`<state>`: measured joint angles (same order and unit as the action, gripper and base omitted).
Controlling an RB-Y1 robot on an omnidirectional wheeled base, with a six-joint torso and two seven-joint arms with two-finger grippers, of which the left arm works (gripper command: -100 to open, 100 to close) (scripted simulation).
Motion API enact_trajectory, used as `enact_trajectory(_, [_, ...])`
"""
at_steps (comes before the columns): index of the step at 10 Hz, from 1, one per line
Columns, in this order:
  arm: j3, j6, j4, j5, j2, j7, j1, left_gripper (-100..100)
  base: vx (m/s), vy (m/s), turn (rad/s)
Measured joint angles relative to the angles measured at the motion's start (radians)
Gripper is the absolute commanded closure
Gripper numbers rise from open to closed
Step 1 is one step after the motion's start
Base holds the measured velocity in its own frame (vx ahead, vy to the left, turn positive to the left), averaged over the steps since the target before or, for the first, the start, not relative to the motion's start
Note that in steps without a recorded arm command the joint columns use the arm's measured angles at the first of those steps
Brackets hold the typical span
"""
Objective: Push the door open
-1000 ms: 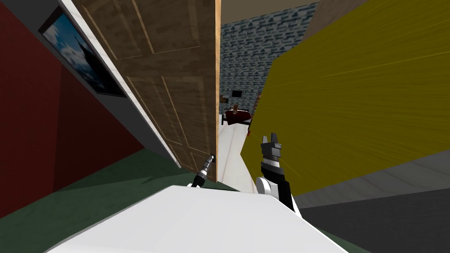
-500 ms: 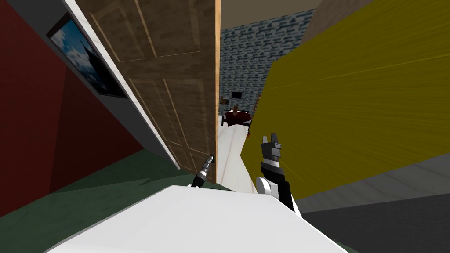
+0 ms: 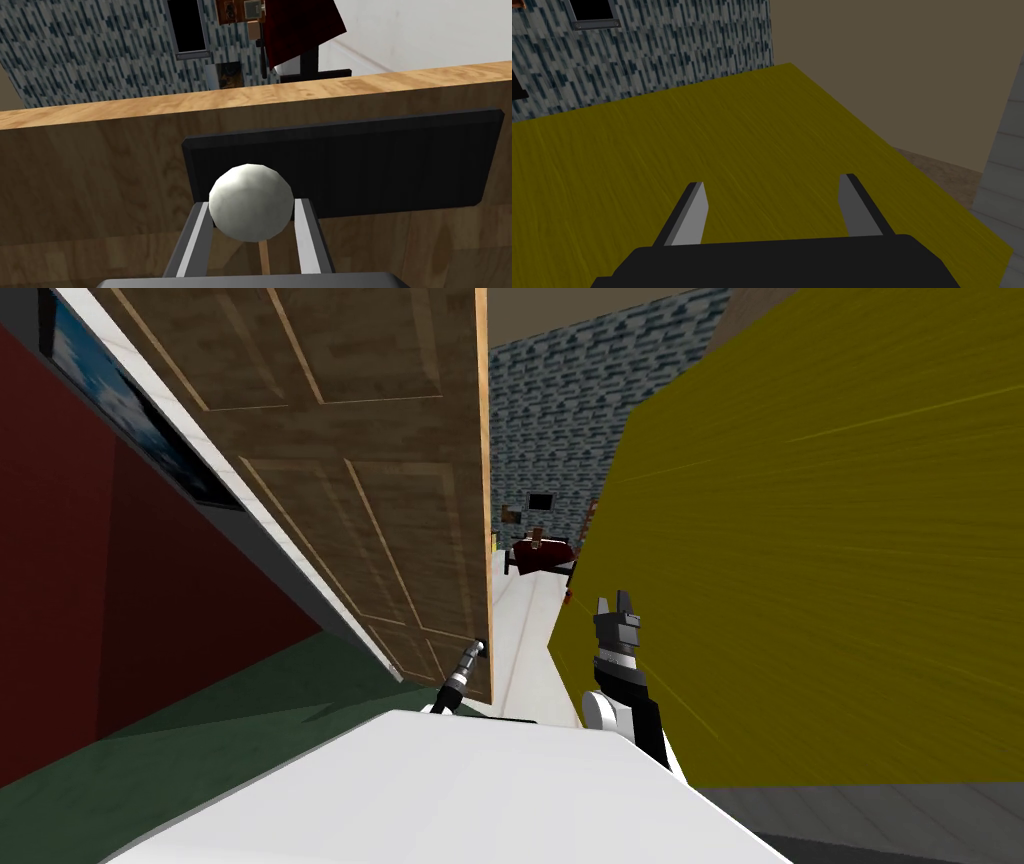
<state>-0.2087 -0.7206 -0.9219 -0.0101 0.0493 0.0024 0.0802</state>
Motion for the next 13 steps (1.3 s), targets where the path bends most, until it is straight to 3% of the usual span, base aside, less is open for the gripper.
enact_trajectory(1, [0.022, -0.029, 0.056, 0.008, 0.0, -0.007, -0.032, 100, 0.132, -0.035, 0.078])
enact_trajectory(2, [0.033, -0.038, 0.056, 0.012, 0.003, -0.012, -0.033, -100, -0.063, -0.024, 0.071])
enact_trajectory(7, [0.031, -0.024, 0.041, 0.019, 0.005, -0.007, -0.027, -100, -0.202, -0.023, 0.036])
enact_trajectory(10, [0.029, -0.012, 0.022, 0.023, -0.022, -0.004, -0.018, -100, -0.163, -0.043, 0.033])
enact_trajectory(13, [0.033, -0.018, 0.033, 0.025, -0.011, -0.005, -0.023, -100, 0.151, -0.024, -0.023])
